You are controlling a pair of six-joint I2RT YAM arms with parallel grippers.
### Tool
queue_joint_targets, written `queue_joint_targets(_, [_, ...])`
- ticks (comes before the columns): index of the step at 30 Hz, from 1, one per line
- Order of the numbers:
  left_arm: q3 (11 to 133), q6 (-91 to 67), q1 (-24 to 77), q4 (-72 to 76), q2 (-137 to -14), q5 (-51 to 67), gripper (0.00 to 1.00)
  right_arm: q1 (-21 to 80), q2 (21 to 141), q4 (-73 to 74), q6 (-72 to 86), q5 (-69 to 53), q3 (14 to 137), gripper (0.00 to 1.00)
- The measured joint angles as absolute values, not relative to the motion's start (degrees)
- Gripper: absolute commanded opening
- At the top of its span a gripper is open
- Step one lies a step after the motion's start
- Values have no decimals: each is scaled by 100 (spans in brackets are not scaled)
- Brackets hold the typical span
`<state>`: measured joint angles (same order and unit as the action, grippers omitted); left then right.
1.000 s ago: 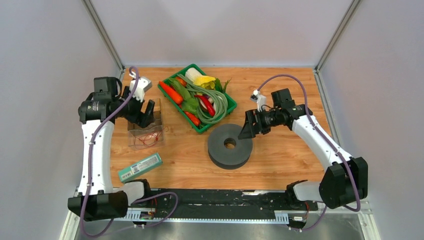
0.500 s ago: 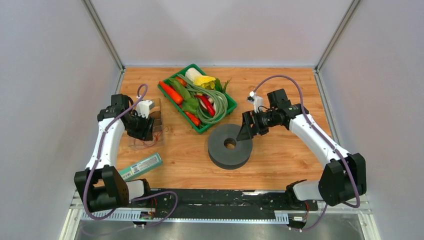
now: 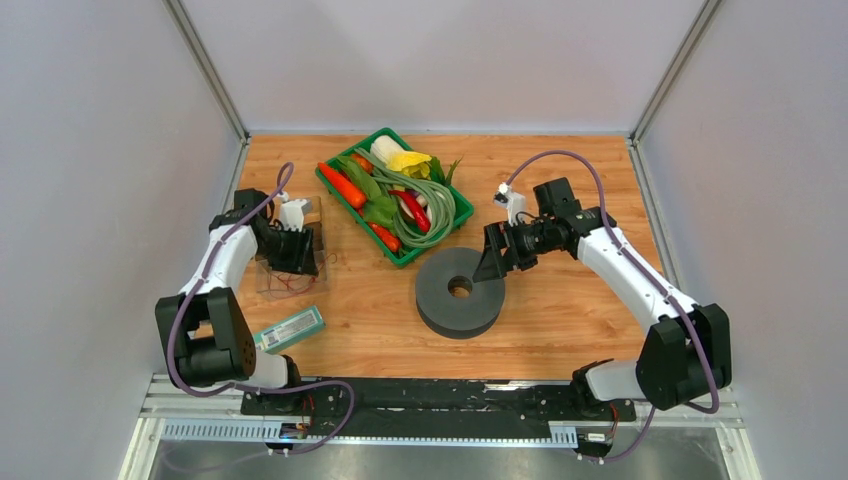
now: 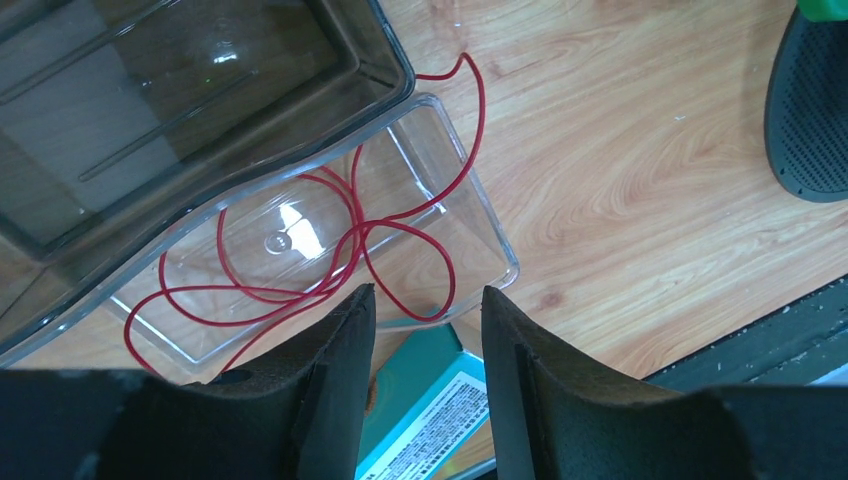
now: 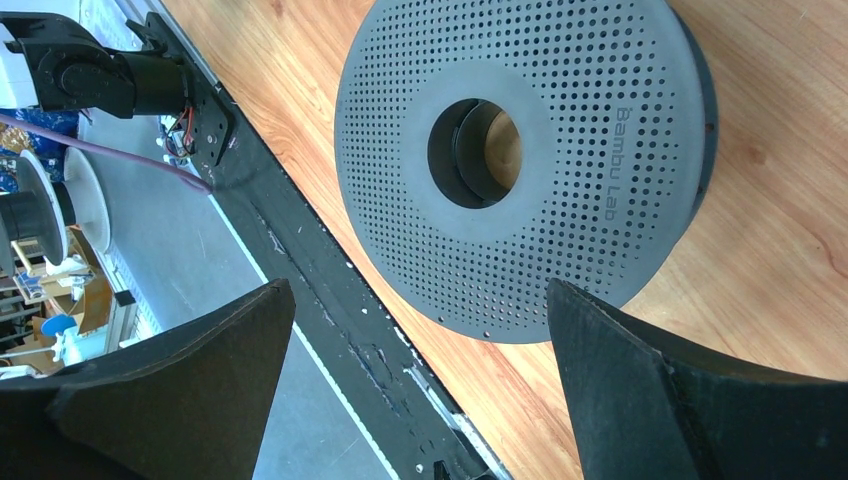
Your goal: Wrap the cables
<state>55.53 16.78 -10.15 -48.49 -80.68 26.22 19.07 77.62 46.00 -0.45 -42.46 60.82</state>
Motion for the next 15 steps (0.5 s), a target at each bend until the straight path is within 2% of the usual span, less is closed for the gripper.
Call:
queue_joint_targets(3, [5500, 1653, -1015, -4753, -8077, 2735, 49, 1907, 7795, 4598, -45, -4246, 6082, 100])
queue_joint_targets(7, [5470, 1636, -1015, -4628, -8202, 2805, 42, 1907, 7874, 4598, -45, -4244, 6082, 100])
queue_joint_targets(10, [5448, 1638, -1015, -4536, -8287, 2860, 26, 1907, 7900, 4595, -45, -4244, 6082, 100])
queue_joint_targets(12, [5435, 1647, -1015, -4534, -8291, 2904, 4, 1907, 7918, 4598, -45, -4244, 6082, 100])
queue_joint_targets(13, [5435, 1647, -1015, -4532, -8287, 2932, 0, 1907, 7926, 4598, -45, -4244, 6082, 100])
queue_joint_targets(15, [5435, 1656, -1017, -4556, -8232, 2965, 0, 1907, 7944, 4602, -45, -4241, 6084, 100])
